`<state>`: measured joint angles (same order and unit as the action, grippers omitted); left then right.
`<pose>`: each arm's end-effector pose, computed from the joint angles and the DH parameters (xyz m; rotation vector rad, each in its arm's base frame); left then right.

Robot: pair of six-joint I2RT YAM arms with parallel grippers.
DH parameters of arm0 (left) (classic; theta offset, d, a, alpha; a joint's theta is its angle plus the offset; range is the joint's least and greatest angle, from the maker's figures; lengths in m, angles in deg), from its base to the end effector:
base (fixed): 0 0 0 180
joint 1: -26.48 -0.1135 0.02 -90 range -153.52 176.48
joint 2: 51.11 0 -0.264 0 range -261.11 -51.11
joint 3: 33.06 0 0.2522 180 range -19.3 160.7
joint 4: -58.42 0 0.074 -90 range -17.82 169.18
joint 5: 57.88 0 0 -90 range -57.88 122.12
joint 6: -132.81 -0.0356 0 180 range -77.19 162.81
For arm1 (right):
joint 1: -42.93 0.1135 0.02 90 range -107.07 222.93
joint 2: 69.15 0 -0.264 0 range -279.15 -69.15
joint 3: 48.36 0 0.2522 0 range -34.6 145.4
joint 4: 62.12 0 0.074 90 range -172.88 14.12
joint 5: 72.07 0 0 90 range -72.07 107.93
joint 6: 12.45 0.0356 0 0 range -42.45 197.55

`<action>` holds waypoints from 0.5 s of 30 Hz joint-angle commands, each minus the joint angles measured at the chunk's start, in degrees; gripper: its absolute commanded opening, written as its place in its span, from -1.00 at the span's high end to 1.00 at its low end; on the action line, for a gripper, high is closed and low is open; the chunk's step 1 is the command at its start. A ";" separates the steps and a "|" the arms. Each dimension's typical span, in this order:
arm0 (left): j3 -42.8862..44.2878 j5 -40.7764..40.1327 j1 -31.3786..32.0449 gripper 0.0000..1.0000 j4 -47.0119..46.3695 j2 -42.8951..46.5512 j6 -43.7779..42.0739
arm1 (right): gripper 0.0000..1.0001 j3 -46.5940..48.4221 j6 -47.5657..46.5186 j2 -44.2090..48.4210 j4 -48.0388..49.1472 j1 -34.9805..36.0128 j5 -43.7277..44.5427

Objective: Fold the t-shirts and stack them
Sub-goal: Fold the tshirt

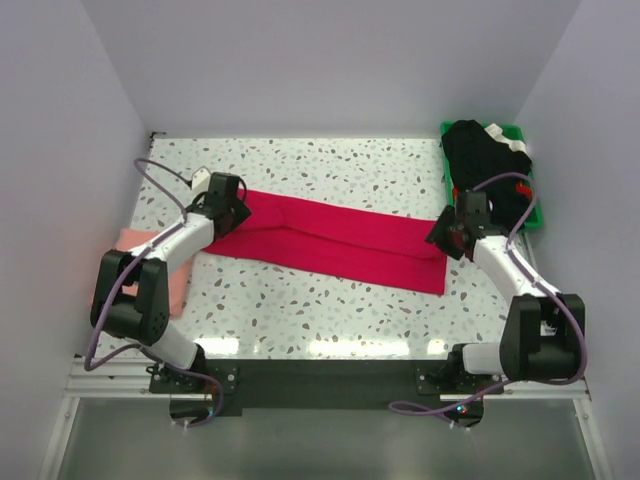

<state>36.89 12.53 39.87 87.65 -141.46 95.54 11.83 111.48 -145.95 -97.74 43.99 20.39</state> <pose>0.3215 -0.0643 0.2077 -0.9396 2.1817 -0.1324 0.2685 0.0034 0.2118 0.7228 2.3857 0.2053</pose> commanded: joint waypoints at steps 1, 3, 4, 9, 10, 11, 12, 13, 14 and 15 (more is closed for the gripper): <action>2.79 0.08 -0.47 -0.01 -1.84 -0.87 -0.61 | -0.05 6.20 -3.08 -3.60 -2.29 4.19 3.15; 5.16 0.61 -0.38 0.06 -0.70 -3.94 -0.52 | -0.05 9.36 -3.61 -5.81 -3.35 7.97 5.79; 5.86 0.78 -0.38 0.09 -0.70 -4.92 -0.26 | -0.04 10.07 -3.70 -7.91 -3.53 8.78 7.80; 9.11 1.14 -0.38 0.19 -0.70 -11.15 0.36 | -0.03 12.53 -4.49 -14.86 -3.18 9.57 10.89; 9.64 1.22 -0.38 0.21 -0.52 -12.12 0.62 | -0.04 12.54 -4.58 -15.92 -3.09 9.57 11.60; 10.52 1.40 -0.38 0.23 -0.52 -13.00 0.79 | -0.03 12.45 -4.75 -17.41 -2.83 9.57 12.30; 10.96 1.58 -0.38 0.25 -0.70 -14.75 0.88 | -0.03 11.84 -4.67 -17.95 -2.66 9.57 11.96; 11.40 1.75 -0.38 0.26 -0.61 -15.55 1.06 | -0.03 11.40 -4.49 -18.39 -1.96 9.57 11.52; 12.36 1.75 -0.38 0.27 -0.70 -16.35 1.06 | -0.03 10.96 -3.97 -18.74 -1.60 9.49 10.91; 12.89 1.67 -0.38 0.28 -0.61 -18.01 1.06 | -0.03 9.74 -3.70 -19.00 -1.16 9.75 10.38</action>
<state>46.20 14.21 39.74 87.82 -157.08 95.80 22.50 107.96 -165.16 -99.47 53.65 29.00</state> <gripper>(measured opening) 0.368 0.516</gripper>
